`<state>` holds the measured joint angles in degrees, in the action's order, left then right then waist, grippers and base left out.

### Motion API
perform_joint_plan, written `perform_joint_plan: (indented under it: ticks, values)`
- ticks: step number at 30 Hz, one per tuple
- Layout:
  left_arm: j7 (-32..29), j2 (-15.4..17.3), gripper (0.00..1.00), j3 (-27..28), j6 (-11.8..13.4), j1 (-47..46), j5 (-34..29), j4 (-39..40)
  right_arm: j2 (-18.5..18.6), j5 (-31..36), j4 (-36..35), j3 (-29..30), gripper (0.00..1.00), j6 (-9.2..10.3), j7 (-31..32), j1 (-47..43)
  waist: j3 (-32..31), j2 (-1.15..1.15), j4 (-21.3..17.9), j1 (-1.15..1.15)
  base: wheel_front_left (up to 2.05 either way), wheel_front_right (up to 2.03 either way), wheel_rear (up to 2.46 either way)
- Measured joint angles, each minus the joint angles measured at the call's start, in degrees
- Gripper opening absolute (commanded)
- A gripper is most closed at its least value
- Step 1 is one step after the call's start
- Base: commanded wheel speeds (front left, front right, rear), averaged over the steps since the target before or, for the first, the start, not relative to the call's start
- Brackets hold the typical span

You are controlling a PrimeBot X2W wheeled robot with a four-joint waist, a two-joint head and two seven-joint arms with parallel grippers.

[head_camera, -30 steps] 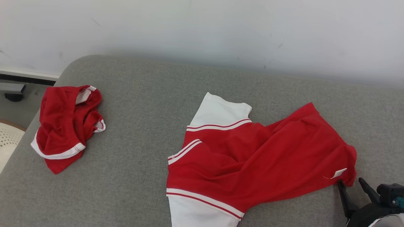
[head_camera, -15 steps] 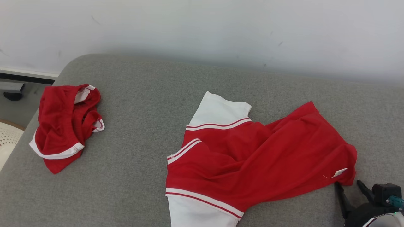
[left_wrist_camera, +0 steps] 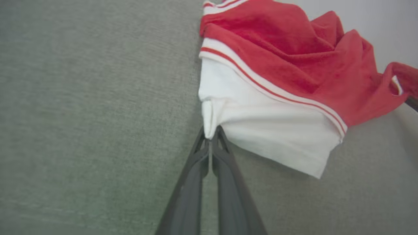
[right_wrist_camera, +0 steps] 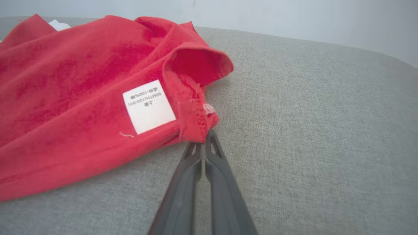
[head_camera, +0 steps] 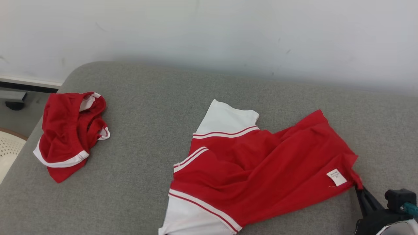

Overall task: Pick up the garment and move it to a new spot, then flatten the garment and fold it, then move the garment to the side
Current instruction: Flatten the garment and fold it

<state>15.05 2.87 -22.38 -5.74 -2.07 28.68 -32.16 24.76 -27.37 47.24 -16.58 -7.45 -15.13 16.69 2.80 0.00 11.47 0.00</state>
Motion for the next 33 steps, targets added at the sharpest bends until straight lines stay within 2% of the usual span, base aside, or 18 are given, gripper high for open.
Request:
perform_joint_plan:
  ticks: [6,9,14,19,23,27,31,33]
  values:
    - [-0.01,2.22,0.0,9.1,0.42,5.85,-2.29,9.31,2.67,-3.91,-10.22,-0.85,0.0,-0.01,0.0,-8.45,-1.74,0.0,-0.23,0.0,0.0,0.0,0.0]
    - [-0.01,2.89,0.0,12.09,0.26,6.83,-4.06,14.17,5.78,-10.84,-18.85,-6.22,0.0,-0.01,2.74,-14.15,-2.13,0.0,-0.71,-0.01,0.0,0.0,0.0]
    - [-0.01,4.11,0.0,13.35,0.05,5.75,-5.55,16.49,11.94,-17.44,-28.84,-9.76,0.0,-0.01,7.44,-16.89,-1.82,0.0,-1.68,0.0,0.0,0.0,0.0]
    - [-0.82,6.48,0.0,12.22,-0.81,-0.87,-6.01,16.46,13.81,-23.15,-34.46,-9.26,0.0,-0.01,9.25,-15.94,-1.22,0.0,-2.76,0.0,0.0,0.0,0.0]
    - [-4.68,8.7,0.0,10.32,-1.33,-11.08,-6.25,16.69,14.11,-26.62,-36.43,-8.47,0.0,-0.01,13.3,-10.79,-0.03,0.0,-3.45,0.01,0.0,0.0,0.0]
    - [-10.26,12.36,0.0,8.48,-1.43,-25.45,-4.11,15.37,13.47,-32.3,-37.26,-7.02,0.0,-0.01,19.73,0.47,2.32,0.0,-4.1,0.01,0.0,0.0,0.0]
    - [-15.5,14.18,0.0,6.69,-1.68,-43.0,1.26,12.29,11.76,-37.87,-33.79,-5.45,0.0,-0.01,27.09,14.67,5.85,0.0,-4.78,0.01,0.0,0.0,0.0]
    - [-17.74,15.24,0.0,6.64,-1.68,-51.72,3.64,9.75,11.04,-38.39,-30.23,-4.65,0.0,0.01,30.08,22.54,7.93,0.0,-5.11,0.01,0.0,0.0,0.0]
